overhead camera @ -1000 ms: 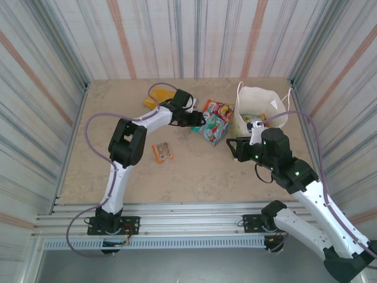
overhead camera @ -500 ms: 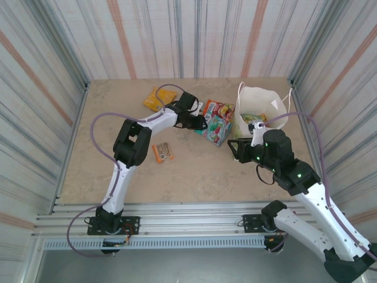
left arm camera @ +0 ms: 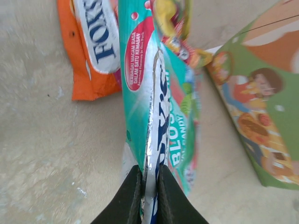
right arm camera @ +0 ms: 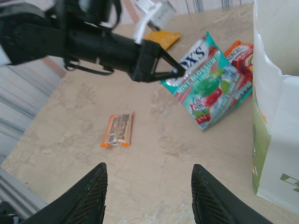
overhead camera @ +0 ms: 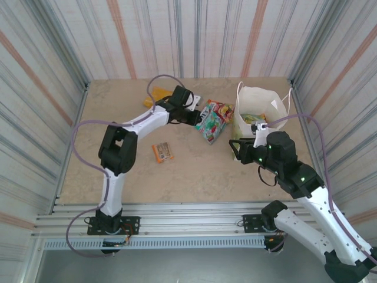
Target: Place the snacks into the paper bag
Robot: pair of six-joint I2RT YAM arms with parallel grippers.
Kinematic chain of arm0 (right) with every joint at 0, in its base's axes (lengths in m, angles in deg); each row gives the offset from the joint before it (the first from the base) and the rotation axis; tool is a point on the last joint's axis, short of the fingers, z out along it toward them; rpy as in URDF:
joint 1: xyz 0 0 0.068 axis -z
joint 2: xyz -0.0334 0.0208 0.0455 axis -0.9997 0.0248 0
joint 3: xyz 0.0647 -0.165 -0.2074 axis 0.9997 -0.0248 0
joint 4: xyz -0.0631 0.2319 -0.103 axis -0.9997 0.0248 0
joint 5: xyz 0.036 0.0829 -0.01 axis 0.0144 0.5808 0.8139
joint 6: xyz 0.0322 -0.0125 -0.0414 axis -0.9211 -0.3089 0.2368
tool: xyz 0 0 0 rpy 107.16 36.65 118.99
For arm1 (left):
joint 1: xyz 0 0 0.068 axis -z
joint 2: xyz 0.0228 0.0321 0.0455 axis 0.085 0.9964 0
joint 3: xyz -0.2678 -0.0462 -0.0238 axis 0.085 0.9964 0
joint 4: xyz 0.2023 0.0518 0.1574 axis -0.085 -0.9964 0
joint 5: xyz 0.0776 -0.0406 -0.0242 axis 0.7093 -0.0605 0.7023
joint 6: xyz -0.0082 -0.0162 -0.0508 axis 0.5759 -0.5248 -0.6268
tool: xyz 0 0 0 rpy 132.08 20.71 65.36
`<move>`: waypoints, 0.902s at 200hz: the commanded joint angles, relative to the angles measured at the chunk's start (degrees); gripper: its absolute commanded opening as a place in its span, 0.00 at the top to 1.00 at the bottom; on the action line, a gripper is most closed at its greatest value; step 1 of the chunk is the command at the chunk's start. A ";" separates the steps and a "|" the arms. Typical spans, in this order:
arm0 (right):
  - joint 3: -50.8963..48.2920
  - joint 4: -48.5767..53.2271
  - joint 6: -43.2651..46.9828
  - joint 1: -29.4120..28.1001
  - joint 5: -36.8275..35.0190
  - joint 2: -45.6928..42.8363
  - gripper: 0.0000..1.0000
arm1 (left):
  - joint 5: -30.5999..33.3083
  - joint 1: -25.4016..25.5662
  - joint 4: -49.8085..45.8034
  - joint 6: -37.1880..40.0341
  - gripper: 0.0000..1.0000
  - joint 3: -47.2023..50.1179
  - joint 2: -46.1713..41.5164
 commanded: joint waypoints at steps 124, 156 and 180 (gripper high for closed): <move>3.98 2.86 19.30 0.03 11.08 0.52 0.51 | -15.09 4.05 -0.28 36.19 1.00 26.34 -39.19; 4.00 3.63 25.76 0.05 17.01 0.48 0.48 | -18.52 5.55 1.83 39.78 1.00 31.41 -44.66; 4.21 4.37 26.32 -0.30 18.27 1.30 0.43 | -20.87 6.41 2.29 40.92 1.00 32.93 -46.72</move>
